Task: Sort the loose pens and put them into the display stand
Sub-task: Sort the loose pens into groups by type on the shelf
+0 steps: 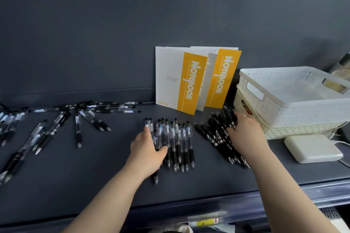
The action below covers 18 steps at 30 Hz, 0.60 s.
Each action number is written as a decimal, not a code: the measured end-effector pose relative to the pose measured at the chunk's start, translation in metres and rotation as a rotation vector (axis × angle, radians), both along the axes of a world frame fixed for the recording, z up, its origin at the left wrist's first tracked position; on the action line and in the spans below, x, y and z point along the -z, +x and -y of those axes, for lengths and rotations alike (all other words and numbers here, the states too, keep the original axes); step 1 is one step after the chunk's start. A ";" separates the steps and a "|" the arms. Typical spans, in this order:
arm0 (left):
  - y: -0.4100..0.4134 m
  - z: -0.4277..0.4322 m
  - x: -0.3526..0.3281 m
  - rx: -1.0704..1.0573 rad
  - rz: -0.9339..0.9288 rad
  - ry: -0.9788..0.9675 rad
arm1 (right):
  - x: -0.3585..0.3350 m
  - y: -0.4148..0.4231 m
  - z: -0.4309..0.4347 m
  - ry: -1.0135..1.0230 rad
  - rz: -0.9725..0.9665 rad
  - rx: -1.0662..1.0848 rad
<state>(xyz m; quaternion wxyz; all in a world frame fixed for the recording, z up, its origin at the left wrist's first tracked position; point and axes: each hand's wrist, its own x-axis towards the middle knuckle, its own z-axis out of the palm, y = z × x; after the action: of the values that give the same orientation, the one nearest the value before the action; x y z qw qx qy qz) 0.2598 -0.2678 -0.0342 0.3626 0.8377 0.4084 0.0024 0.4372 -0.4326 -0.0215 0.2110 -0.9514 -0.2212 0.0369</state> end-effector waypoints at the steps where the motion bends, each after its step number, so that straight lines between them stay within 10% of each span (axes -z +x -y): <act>1: 0.002 0.002 0.001 -0.001 -0.010 0.012 | 0.000 0.001 0.002 -0.001 0.011 -0.004; 18: 0.008 0.010 0.005 0.061 -0.035 0.080 | 0.009 -0.018 -0.011 0.030 0.279 -0.240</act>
<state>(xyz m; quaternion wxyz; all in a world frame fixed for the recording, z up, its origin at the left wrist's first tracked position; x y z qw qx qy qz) 0.2673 -0.2776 -0.0390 0.3216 0.8635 0.3885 -0.0072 0.4193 -0.4217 -0.0301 0.1864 -0.9109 -0.3606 -0.0740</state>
